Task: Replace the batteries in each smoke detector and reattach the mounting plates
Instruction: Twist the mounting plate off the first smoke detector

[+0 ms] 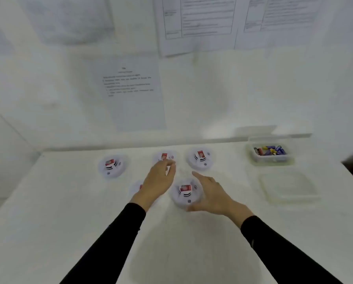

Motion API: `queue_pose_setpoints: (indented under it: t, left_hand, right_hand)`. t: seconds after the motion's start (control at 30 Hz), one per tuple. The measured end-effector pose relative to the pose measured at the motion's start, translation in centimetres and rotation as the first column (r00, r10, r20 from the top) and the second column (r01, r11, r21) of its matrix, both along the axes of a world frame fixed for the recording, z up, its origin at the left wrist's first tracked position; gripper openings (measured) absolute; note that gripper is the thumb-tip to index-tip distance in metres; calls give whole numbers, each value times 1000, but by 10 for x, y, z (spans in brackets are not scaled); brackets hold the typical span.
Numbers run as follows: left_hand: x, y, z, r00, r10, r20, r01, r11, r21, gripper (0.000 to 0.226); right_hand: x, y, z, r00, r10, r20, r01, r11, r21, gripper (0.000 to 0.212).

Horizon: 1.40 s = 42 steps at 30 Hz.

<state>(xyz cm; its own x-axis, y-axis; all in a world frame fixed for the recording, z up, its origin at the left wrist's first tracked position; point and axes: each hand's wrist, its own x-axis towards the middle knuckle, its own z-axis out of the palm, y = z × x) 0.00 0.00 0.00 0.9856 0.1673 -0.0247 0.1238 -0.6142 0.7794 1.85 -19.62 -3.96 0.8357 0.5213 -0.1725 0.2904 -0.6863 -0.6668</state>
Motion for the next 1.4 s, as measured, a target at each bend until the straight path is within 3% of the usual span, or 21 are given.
queue_pose_setpoints:
  t: [0.1, 0.33, 0.4, 0.5, 0.63, 0.7, 0.77, 0.87, 0.97, 1.1, 1.2, 1.4]
  left_hand:
    - [-8, 0, -14, 999, 31, -19, -32, 999, -40, 27]
    - [-19, 5, -34, 995, -61, -80, 52, 992, -118, 30]
    - [-21, 2, -36, 988, -111, -110, 97, 988, -124, 41]
    - [-24, -11, -30, 972, -136, -190, 80, 958, -276, 84]
    - [-13, -37, -24, 957, -170, -236, 35, 872, -488, 111]
    - [-4, -56, -18, 960, -189, -208, 51, 845, -532, 105]
    - [1, -80, -8, 966, -215, -143, 82, 781, -619, 74]
    - [7, -114, 2, 954, -293, -71, 106, 547, -830, 48]
    - [15, -145, 10, 958, -267, -105, -18, 308, -951, 59]
    - [27, -180, 15, 969, -209, -130, -106, 122, -987, 76]
    - [35, -204, 13, 975, -191, -110, -96, 80, -992, 77]
    - [49, -239, 10, 989, -130, -72, -56, 121, -991, 76]
  right_hand:
    - [-6, 8, -14, 998, -66, 26, 65, 998, 6, 121]
    - [-10, 18, -28, 987, -158, 5, 157, 983, 92, 109]
    - [-10, 17, -29, 984, -169, -57, 177, 964, 197, 108]
    - [-12, 10, -18, 981, -155, -116, 186, 922, 339, 104]
    - [-11, -10, 6, 994, -102, 45, 76, 914, 398, 101]
    - [-9, -25, 17, 989, -84, 117, 29, 912, 410, 100]
    - [-5, -41, 30, 979, -79, 189, -3, 918, 397, 98]
    - [4, -74, 49, 976, -62, 210, -35, 901, 432, 95]
    - [15, -113, 64, 976, -119, 184, 15, 873, 487, 76]
    - [31, -154, 68, 917, -233, 324, 60, 883, 465, 33]
    - [39, -170, 64, 898, -263, 352, 83, 888, 452, 32]
    - [45, -189, 59, 904, -310, 294, 168, 890, 423, 60]
